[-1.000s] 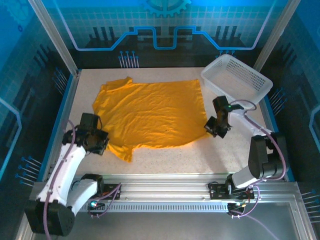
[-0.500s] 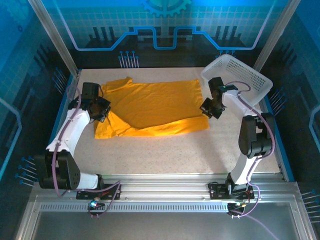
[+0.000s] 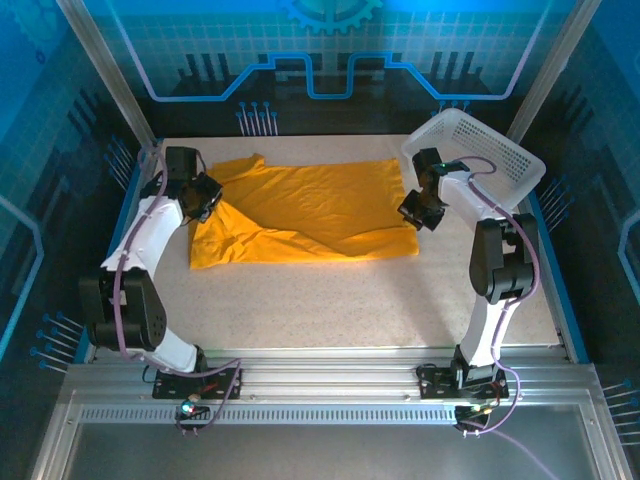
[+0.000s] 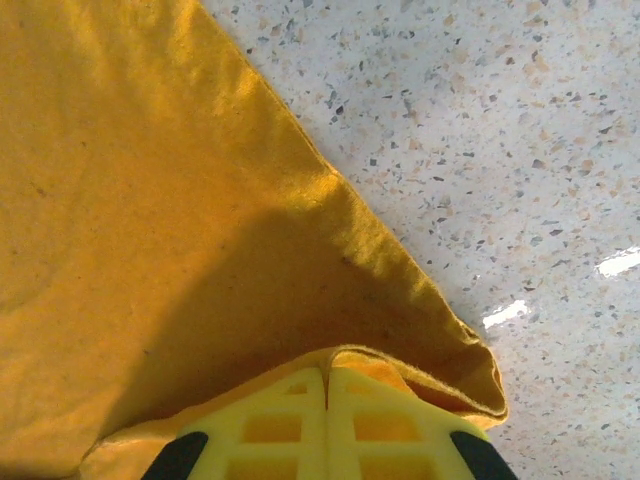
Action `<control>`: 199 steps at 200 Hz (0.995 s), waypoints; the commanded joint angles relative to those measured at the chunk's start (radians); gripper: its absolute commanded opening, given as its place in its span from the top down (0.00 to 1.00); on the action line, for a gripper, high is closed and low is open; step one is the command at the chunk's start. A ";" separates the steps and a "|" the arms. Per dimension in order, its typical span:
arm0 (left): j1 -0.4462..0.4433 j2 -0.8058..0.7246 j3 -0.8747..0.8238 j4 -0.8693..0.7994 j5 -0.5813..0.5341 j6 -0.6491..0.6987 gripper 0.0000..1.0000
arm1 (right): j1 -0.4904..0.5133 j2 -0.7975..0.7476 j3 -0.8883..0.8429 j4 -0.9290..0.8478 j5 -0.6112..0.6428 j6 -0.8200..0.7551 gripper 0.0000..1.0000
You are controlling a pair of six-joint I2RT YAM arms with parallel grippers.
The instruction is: Fold and stack the t-shirts
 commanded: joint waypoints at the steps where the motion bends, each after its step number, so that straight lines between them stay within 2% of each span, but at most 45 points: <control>1: 0.010 0.031 0.052 -0.003 0.004 0.077 1.00 | -0.011 0.001 0.025 -0.034 0.042 0.040 1.00; 118: 0.029 0.160 0.166 -0.004 -0.030 0.169 1.00 | -0.019 0.021 0.060 -0.003 0.053 0.065 1.00; 199: 0.035 0.250 0.217 -0.016 -0.035 0.200 0.99 | -0.020 0.164 0.214 -0.036 0.014 0.018 1.00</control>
